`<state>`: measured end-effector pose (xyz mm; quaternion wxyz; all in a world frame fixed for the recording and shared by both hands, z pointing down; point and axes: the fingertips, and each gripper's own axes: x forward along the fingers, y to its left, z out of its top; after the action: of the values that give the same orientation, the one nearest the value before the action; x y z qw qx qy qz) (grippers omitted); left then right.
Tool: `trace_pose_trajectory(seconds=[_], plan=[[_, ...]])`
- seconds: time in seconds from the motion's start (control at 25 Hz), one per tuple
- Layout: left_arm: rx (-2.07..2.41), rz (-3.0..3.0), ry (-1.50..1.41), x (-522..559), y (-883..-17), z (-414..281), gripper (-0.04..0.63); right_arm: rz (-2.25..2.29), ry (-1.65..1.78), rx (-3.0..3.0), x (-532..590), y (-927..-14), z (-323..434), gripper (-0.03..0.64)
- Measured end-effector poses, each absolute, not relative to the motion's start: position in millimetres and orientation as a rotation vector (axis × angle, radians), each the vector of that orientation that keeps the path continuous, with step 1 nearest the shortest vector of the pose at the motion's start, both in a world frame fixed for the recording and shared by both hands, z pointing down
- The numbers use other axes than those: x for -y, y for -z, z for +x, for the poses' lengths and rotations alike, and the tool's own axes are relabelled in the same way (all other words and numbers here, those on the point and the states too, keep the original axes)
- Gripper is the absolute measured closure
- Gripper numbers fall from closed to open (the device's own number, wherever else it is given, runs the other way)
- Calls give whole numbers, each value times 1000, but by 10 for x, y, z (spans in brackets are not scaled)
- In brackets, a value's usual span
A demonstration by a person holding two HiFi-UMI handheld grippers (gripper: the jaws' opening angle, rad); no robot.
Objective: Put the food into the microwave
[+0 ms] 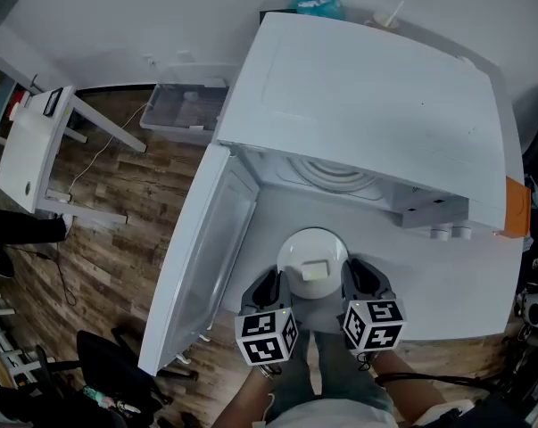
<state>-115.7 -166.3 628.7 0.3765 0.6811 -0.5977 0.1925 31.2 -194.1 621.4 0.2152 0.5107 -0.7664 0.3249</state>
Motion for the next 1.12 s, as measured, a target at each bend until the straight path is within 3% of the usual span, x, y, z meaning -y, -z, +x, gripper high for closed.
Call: trace_pose_trajectory(seconds=[1.12], plan=[[1510, 1662, -406, 1703, -6392, -1124, 540, 1441, -967, 2052, 1963, -6335, 304, 575]])
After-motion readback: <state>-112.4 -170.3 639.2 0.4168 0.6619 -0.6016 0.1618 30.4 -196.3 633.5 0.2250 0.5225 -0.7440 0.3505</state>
